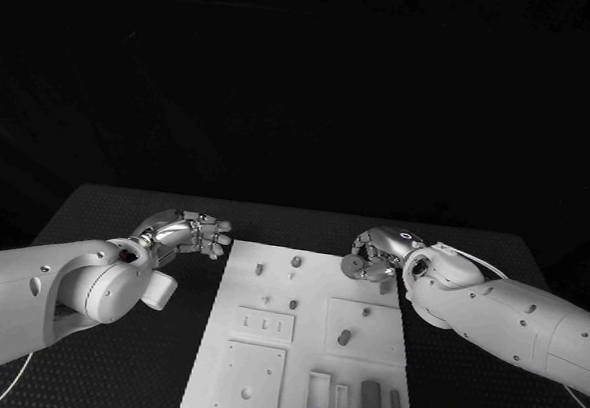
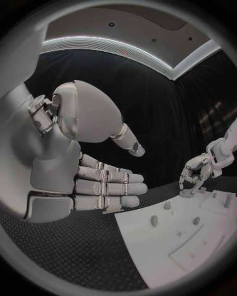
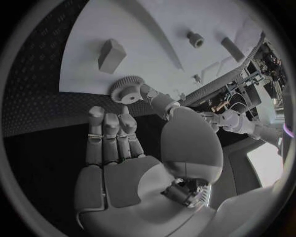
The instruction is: Assemble the parts on the task board
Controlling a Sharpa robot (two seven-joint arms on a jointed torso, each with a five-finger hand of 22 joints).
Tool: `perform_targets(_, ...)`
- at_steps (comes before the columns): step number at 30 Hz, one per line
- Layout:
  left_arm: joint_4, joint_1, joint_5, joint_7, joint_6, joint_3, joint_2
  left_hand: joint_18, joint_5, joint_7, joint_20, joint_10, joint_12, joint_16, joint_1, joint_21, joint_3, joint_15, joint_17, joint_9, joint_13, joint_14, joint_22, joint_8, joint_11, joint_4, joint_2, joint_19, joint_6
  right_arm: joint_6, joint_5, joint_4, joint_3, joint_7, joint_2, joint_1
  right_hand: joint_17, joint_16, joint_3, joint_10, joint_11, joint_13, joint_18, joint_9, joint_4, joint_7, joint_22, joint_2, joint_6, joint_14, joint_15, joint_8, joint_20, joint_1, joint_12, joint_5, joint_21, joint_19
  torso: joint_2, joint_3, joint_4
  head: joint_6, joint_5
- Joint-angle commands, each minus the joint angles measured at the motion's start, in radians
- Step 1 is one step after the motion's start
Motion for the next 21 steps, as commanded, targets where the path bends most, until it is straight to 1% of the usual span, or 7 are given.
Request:
perform_targets(1,0.003,0.001,0.001,0.005,0.016,0.001,0.001,0.009,-0.003,0.004,0.001,-0.001,-0.004,-0.005,-0.005,0.007,0.001,0.000,0.001,-0.001,0.000,-0.005,0.017,-0.004,0.008,-0.006,0.002,-0.008,-0.001,0.032,-0.013,-0.001,0.000,0.009,0.000,-0.002,-0.006,0.009,0.031,-0.234,0.002,-0.005,0.025,0.001,0.002,0.012,0.015,0.009,0.042,-0.003,-0.009,0.005,-0.009,0.022,0.009,-0.005,0.006,-0.002,0.000,0.0001,0.0005,-0.002,0.002)
perform_targets(4,0.003,0.001,0.001,0.005,0.016,0.001,0.001,0.009,-0.003,0.004,0.001,-0.001,-0.004,-0.006,-0.005,0.007,0.001,0.000,0.001,-0.001,0.000,-0.005,0.017,-0.004,0.008,-0.006,0.002,-0.008,-0.001,0.036,-0.013,-0.004,0.000,0.009,0.001,-0.002,-0.008,0.012,0.048,-0.233,0.000,-0.008,0.025,0.002,-0.001,0.010,0.015,0.021,0.047,-0.003,-0.010,0.007,-0.009,0.032,0.011,0.002,0.009,-0.002,0.000,0.0002,0.0002,-0.001,0.002)
perform_targets(6,0.003,0.001,0.001,0.005,0.017,0.001,0.001,0.009,-0.003,0.004,0.001,-0.001,-0.004,-0.006,-0.005,0.007,0.001,0.000,0.001,-0.001,0.000,-0.005,0.017,-0.004,0.008,-0.006,0.002,-0.008,-0.001,0.039,-0.014,-0.007,0.000,0.009,0.001,-0.002,-0.011,0.015,0.058,-0.231,-0.001,-0.010,0.025,0.002,-0.002,0.007,0.015,0.035,0.052,-0.003,-0.011,0.010,-0.009,0.036,0.013,0.003,0.012,-0.002,0.001,-0.0001,0.0001,-0.001,0.002)
perform_targets(12,0.003,0.001,0.001,0.005,0.017,0.001,0.001,0.009,-0.003,0.004,0.001,-0.001,-0.004,-0.006,-0.006,0.007,0.001,0.000,0.002,-0.001,0.000,-0.005,0.017,-0.004,0.008,-0.006,0.002,-0.008,-0.001,0.045,-0.014,-0.015,0.000,0.011,0.006,-0.004,-0.014,0.017,0.065,-0.231,-0.003,-0.013,0.025,0.003,-0.003,0.006,0.015,0.045,0.056,-0.004,-0.012,0.011,-0.009,0.036,0.014,0.002,0.013,-0.003,0.000,-0.0001,0.0004,-0.001,0.001)
perform_targets(16,0.003,0.001,0.001,0.005,0.017,0.001,0.000,0.009,-0.003,0.004,0.001,-0.001,-0.004,-0.006,-0.006,0.007,0.001,0.000,0.002,-0.001,0.000,-0.005,0.017,-0.004,0.009,-0.006,0.002,-0.008,-0.001,0.051,-0.014,-0.018,0.000,0.011,0.009,-0.005,-0.018,0.019,0.075,-0.230,-0.004,-0.017,0.025,0.003,0.000,0.005,0.014,0.055,0.059,-0.004,-0.013,0.012,-0.008,0.031,0.015,-0.006,0.015,-0.003,0.000,0.0004,0.0001,-0.005,0.002)
perform_targets(19,0.003,0.001,0.001,0.005,0.017,0.001,0.000,0.009,-0.003,0.004,0.001,-0.001,-0.004,-0.006,-0.006,0.007,0.001,0.000,0.002,-0.001,0.000,-0.005,0.017,-0.004,0.009,-0.006,0.002,-0.008,-0.001,0.058,-0.014,-0.020,-0.001,0.006,0.013,-0.008,-0.024,0.023,0.083,-0.228,-0.005,-0.023,0.025,0.003,0.018,0.004,0.013,0.059,0.063,-0.004,-0.015,0.012,-0.007,0.011,0.017,-0.022,0.019,-0.003,0.000,0.0001,0.0007,-0.005,0.001)
perform_targets(21,0.003,0.001,0.000,0.004,0.017,0.001,0.000,0.009,-0.003,0.004,0.001,-0.001,-0.004,-0.006,-0.006,0.007,0.001,0.000,0.002,-0.001,0.000,-0.005,0.017,-0.004,0.009,-0.006,0.002,-0.008,-0.001,0.067,-0.014,-0.024,-0.002,0.000,0.017,-0.009,-0.026,0.025,0.082,-0.227,-0.006,-0.026,0.025,0.003,0.030,0.004,0.012,0.053,0.063,-0.005,-0.015,0.013,-0.007,-0.003,0.018,-0.026,0.020,-0.002,0.001,-0.0001,0.0004,-0.006,0.002)
